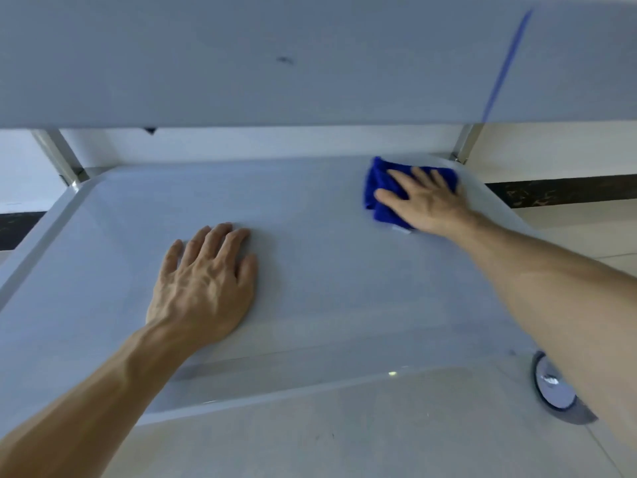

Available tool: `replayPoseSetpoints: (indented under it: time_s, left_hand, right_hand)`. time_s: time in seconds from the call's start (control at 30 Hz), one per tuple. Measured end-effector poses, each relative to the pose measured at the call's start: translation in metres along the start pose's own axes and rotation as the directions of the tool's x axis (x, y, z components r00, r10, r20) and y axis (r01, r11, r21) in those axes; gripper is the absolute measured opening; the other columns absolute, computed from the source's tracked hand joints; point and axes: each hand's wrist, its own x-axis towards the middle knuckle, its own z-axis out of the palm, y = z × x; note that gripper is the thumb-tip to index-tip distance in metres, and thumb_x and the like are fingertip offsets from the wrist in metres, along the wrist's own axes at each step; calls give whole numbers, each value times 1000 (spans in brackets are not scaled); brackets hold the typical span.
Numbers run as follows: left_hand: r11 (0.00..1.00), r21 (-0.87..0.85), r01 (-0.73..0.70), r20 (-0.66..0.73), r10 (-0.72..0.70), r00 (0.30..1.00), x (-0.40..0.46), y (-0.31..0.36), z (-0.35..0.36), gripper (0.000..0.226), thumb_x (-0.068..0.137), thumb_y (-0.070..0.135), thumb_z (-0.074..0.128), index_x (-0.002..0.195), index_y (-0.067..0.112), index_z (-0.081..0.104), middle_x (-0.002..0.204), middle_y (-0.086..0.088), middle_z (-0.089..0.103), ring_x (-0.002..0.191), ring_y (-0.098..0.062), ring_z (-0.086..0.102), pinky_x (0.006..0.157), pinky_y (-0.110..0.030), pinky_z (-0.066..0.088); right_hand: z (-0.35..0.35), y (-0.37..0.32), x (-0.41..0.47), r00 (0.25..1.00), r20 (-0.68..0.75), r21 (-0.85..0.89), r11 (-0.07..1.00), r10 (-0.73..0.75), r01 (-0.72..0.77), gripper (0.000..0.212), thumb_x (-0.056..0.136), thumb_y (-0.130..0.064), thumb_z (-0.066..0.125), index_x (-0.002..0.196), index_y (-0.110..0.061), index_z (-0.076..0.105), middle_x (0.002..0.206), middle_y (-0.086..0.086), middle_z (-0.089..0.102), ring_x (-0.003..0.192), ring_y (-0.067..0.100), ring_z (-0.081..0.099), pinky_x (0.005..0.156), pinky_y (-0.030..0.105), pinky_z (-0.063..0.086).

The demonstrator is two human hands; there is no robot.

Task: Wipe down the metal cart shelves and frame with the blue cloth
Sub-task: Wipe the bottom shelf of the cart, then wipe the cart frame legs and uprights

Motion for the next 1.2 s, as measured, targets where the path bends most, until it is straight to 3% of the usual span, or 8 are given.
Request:
replayPoseSetpoints:
  time_s: [0.2, 0.37, 0.53, 0.77, 0.93, 1.0, 1.07, 1.2]
  left_hand:
    - [1000, 22, -10, 11, 10, 1000, 0, 3, -2, 51, 100, 42, 24, 150, 31, 30, 159, 11, 27, 148, -15, 19, 121, -41, 11]
    - [969, 242, -42, 69, 26, 997, -1, 17, -17, 53, 100, 40, 20, 150, 28, 32, 157, 7, 33, 144, -18, 32, 120, -51, 12]
    - [747, 630, -215, 273, 46, 961, 7, 53, -50, 48, 99, 37, 23, 146, 29, 32, 150, 11, 39, 138, -15, 40, 117, -46, 20]
    - [786, 317, -531, 286, 454, 844, -27, 176, -98, 39, 103, 39, 30, 142, 39, 39, 146, 15, 47, 129, -15, 52, 106, -34, 40]
    - [735, 108, -669, 108, 660, 743, -78, 227, -132, 34, 103, 40, 32, 134, 44, 44, 133, 22, 54, 111, -11, 61, 88, -28, 46]
    - [668, 66, -741, 7, 742, 670, -94, 237, -147, 33, 102, 38, 33, 131, 42, 49, 127, 21, 58, 104, -10, 61, 81, -27, 46]
    - [592, 56, -804, -109, 804, 584, -105, 249, -164, 31, 99, 34, 38, 121, 37, 60, 114, 18, 65, 96, -12, 63, 74, -27, 49]
    - [489, 75, -869, -367, 824, 432, -107, 274, -189, 22, 92, 22, 55, 106, 25, 71, 104, 12, 70, 94, -17, 65, 79, -30, 52]
  right_hand:
    - [-12, 85, -57, 984, 18, -5, 984, 177, -177, 96, 64, -97, 7, 151, -57, 4, 168, -9, 0, 155, 28, -4, 121, 57, 2]
    - [-6, 84, -143, 994, 75, -12, 997, -81, 82, 86, 65, -98, -7, 144, -64, -14, 167, -13, -9, 154, 21, -11, 121, 57, -4]
    - [-7, 91, -207, 949, 84, 23, 953, -303, 302, 80, 70, -99, 5, 141, -67, -16, 167, -14, -12, 153, 17, -16, 122, 51, -6]
    - [-13, 109, -232, 880, -16, -73, 878, -476, 473, 73, 96, -55, 51, 156, -47, 10, 168, -11, 10, 156, 22, 1, 125, 46, 8]
    - [-36, 128, -264, 932, -69, 464, 816, -355, 345, 47, 98, -35, 60, 133, -60, 43, 136, -26, 55, 130, 0, 46, 106, 10, 30]
    - [-55, 136, -282, 981, -10, 775, 618, -192, 128, 38, 91, -45, 64, 126, -56, 54, 115, -23, 67, 110, 2, 63, 99, 22, 47]
    - [-71, 151, -298, 991, 123, 967, 233, -57, -107, 52, 79, -56, 73, 126, -38, 64, 116, -9, 73, 108, 13, 69, 99, 38, 53]
    - [-104, 181, -327, 953, 303, 908, -309, 13, -284, 53, 85, -59, 71, 123, -22, 71, 132, 8, 67, 120, 31, 65, 92, 46, 57]
